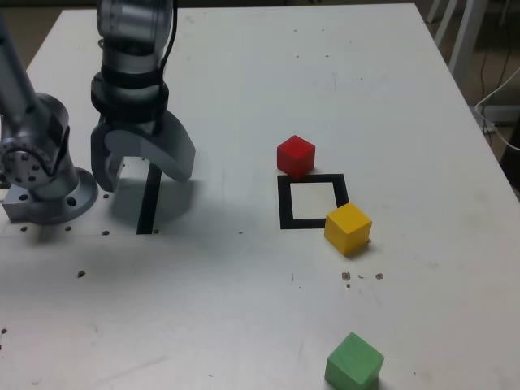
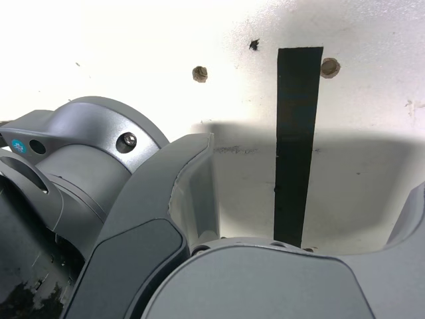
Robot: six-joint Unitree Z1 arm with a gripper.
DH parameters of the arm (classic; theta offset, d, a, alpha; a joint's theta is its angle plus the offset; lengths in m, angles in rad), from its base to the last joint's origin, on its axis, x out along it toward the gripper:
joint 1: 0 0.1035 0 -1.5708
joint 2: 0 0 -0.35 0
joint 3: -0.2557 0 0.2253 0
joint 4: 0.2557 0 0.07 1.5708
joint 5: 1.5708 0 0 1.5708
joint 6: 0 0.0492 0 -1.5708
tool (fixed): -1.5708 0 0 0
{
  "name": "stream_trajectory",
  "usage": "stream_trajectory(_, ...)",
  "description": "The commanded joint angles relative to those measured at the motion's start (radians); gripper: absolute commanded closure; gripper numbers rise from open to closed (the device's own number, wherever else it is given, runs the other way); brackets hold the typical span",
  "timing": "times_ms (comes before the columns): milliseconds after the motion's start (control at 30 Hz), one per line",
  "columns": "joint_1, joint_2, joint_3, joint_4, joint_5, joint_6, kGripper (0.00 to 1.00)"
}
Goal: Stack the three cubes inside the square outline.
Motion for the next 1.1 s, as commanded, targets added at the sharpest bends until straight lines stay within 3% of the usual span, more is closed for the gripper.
stream_trajectory(0, -0.001, -0.004, 0.004, 0.000, 0.003, -0.001, 0.01)
stream_trajectory(333, -0.001, -0.006, 0.006, -0.005, 0.006, -0.001, 0.01)
stream_trajectory(700, -0.001, -0.005, -0.013, -0.012, 0.039, 0.001, 0.01)
stream_trajectory(1067, 0.000, 0.019, -0.078, -0.016, 0.069, 0.097, 0.01)
